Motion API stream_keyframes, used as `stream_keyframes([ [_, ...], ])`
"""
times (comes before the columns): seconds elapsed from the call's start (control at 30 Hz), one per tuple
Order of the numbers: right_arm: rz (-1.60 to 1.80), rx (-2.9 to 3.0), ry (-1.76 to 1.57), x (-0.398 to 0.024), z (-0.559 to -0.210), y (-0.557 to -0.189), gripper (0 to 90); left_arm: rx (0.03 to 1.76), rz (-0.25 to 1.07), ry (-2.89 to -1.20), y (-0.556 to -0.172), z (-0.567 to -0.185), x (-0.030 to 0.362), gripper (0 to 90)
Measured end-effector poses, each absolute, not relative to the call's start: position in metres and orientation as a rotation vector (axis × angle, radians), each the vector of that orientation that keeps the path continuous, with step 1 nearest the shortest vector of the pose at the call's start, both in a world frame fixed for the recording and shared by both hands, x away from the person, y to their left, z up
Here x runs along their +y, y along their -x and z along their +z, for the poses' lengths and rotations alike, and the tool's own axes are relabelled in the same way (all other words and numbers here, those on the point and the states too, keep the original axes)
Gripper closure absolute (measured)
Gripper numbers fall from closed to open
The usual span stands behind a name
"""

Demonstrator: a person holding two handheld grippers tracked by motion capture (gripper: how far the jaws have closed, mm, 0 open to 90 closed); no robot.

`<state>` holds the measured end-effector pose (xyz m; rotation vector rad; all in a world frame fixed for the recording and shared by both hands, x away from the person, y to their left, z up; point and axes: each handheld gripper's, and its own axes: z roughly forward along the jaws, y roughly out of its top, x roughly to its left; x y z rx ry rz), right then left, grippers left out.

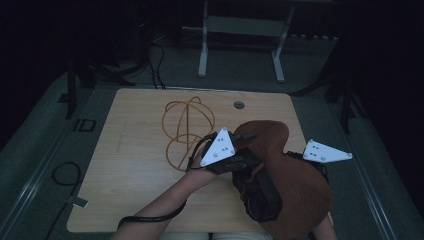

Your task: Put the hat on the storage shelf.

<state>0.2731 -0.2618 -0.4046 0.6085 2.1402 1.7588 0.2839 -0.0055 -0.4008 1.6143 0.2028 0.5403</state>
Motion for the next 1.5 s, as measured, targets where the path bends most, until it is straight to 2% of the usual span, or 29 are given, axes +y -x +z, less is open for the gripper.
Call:
stream_keyframes([
  [0.3,1.78,2.043,-0.669,-0.278,-0.395,-0.281,88.2,0.258,0.525,-1.657,-0.283,-0.405,0.011,50.6],
  [0.67,1.75,1.96,-0.756,-0.284,-0.39,-0.299,88.1,0.324,0.52,-1.758,-0.274,-0.427,0.038,49.0],
  [1.0,1.747,1.901,-0.79,-0.282,-0.374,-0.319,88.1,0.384,0.458,-1.891,-0.265,-0.472,0.063,49.1],
  [1.23,1.74,1.878,-0.798,-0.273,-0.37,-0.338,88.0,0.505,0.389,-1.935,-0.262,-0.509,0.089,49.1],
  [1.5,1.737,1.861,-0.814,-0.255,-0.366,-0.362,88.0,0.645,0.435,-1.945,-0.253,-0.536,0.132,49.0],
])
